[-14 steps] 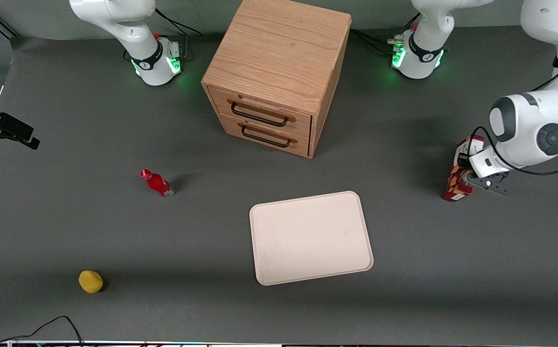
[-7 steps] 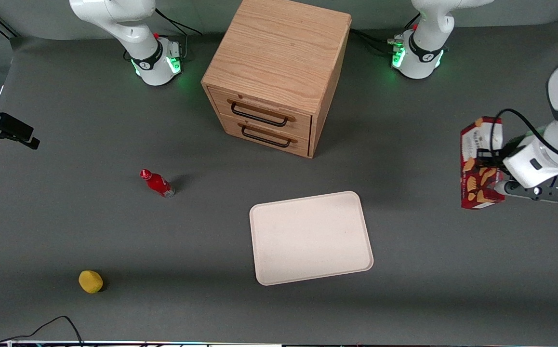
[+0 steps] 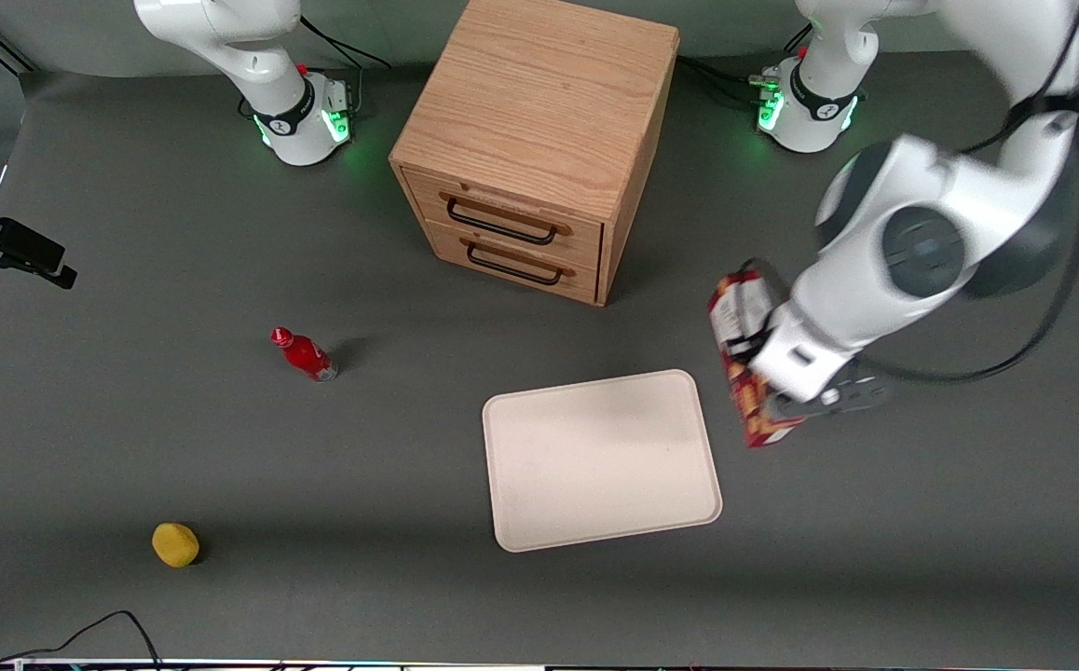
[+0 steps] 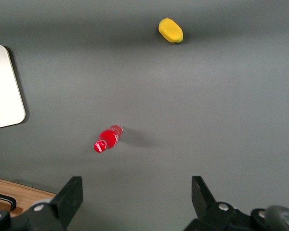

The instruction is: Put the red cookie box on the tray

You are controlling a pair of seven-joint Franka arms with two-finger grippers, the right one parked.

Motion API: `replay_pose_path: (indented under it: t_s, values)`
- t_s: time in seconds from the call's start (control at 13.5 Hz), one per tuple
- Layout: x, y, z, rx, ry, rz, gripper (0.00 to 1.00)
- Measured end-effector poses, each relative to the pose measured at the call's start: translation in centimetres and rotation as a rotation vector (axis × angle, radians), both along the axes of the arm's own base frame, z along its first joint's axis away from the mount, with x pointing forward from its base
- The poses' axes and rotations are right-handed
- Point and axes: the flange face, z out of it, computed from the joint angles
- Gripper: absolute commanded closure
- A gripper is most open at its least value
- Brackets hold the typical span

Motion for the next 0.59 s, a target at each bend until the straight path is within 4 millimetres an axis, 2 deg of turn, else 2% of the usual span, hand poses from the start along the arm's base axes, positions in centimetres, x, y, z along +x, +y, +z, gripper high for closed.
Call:
replay_pose_path:
  t_s: [0.07,0.22,0.3,0.37,0.44,0.59]
  values:
    - [0.8,-1.2,-4.5,0.004,-0.006,-0.003,1.00]
    - [1.9,-1.8,-11.8,-0.001,-0.016,-0.013,1.00]
    - [2.1,-1.8,-14.2,0.007,-0.034,-0.018,0.06]
    - [2.3,-1.9,-15.8,0.011,-0.060,-0.023,0.00]
    - [2.3,-2.0,-16.7,0.011,-0.078,-0.030,0.00]
    - [2.5,-1.6,-16.0,0.027,-0.085,-0.033,0.00]
